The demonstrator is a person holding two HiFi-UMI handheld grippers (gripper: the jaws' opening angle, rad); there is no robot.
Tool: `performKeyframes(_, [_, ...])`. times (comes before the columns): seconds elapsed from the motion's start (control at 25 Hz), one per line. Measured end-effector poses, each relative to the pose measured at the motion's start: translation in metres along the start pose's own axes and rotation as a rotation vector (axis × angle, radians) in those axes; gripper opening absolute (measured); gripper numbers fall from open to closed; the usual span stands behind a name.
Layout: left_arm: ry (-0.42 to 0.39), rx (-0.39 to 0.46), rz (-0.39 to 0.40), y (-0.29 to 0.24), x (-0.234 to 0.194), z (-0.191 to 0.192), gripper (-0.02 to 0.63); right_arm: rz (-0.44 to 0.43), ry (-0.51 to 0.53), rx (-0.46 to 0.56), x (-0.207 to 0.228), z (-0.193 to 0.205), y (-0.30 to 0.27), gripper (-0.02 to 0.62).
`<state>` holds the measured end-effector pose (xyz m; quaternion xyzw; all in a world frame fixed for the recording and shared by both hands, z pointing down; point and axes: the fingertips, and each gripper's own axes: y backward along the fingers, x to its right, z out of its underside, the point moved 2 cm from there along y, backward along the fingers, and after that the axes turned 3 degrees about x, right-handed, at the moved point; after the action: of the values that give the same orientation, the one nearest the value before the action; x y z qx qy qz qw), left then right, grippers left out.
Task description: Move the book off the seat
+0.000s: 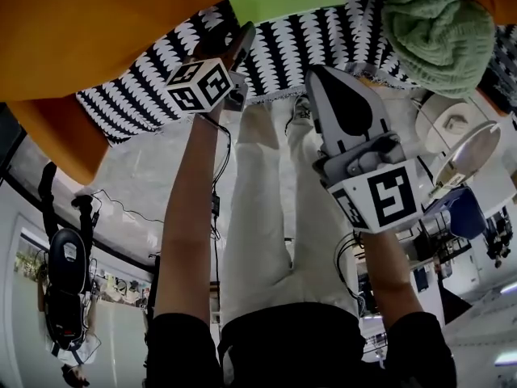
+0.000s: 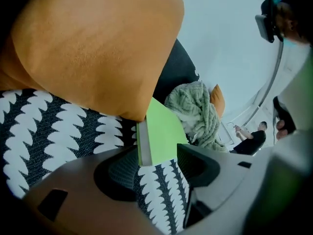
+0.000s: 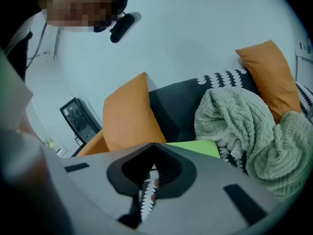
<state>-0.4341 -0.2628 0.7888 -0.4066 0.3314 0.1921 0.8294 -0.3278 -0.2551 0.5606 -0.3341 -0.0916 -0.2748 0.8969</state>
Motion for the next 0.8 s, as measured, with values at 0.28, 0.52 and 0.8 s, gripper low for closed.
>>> performKeyframes(0.28, [0.034, -0.044, 0.006, -0.024, -0.012, 0.007, 0.273, -0.011, 0.001, -0.031, 0.002, 0.006, -0.010, 0.015])
performKeyframes(0.52, [0.130, -0.014, 0.014, -0.033, -0.013, 0.005, 0.278, 0.017, -0.013, -0.032, 0.011, 0.007, -0.011, 0.015])
performKeyframes(0.8, [0.219, 0.016, 0.051, -0.037, -0.011, 0.000, 0.278, 0.067, -0.053, -0.020, 0.021, 0.003, -0.010, 0.015])
